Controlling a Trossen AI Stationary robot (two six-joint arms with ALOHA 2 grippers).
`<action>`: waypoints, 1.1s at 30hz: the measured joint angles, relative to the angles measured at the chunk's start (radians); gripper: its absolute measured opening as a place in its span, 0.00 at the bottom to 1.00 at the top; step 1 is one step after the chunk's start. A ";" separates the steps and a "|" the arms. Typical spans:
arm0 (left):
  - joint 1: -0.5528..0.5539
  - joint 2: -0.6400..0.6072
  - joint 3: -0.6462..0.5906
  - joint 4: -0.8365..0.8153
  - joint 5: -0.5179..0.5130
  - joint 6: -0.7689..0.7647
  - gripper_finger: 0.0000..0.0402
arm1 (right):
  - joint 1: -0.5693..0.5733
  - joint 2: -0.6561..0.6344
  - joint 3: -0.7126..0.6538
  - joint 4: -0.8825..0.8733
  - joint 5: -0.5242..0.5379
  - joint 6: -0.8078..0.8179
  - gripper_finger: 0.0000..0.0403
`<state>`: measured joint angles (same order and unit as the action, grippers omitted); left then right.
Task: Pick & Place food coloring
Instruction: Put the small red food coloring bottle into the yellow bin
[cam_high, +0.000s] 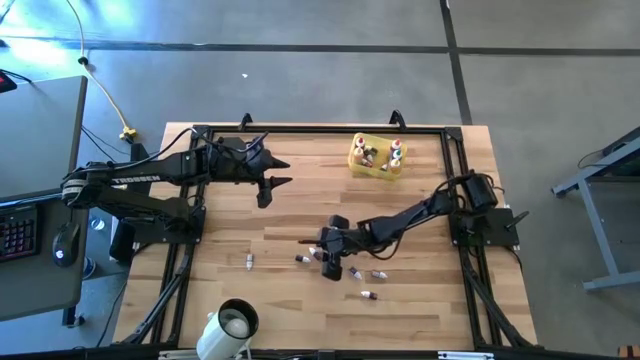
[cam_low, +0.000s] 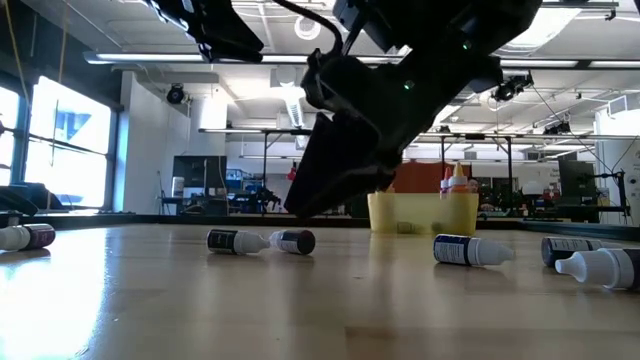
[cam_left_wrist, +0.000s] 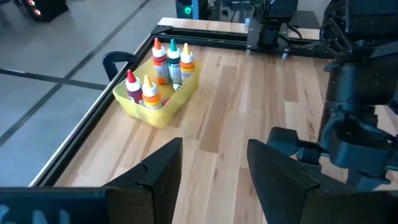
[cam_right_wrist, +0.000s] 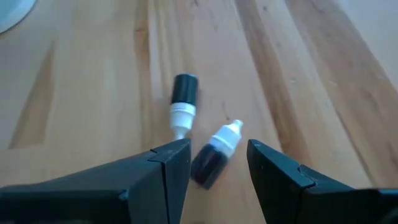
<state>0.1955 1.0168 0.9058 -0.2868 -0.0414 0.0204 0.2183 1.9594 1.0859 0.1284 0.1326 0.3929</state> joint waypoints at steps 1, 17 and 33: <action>0.000 0.000 0.000 0.000 0.000 0.000 0.44 | 0.003 0.000 0.000 0.001 -0.002 0.000 0.38; 0.000 0.000 0.000 -0.001 0.006 -0.002 0.44 | -0.003 0.101 0.002 0.070 -0.025 -0.090 0.36; 0.000 0.000 0.000 -0.004 0.008 -0.001 0.44 | -0.121 -0.018 -0.003 -0.005 -0.156 -0.211 0.18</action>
<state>0.1955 1.0168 0.9058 -0.2913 -0.0330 0.0196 0.0975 1.9417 1.0831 0.1234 -0.0230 0.1816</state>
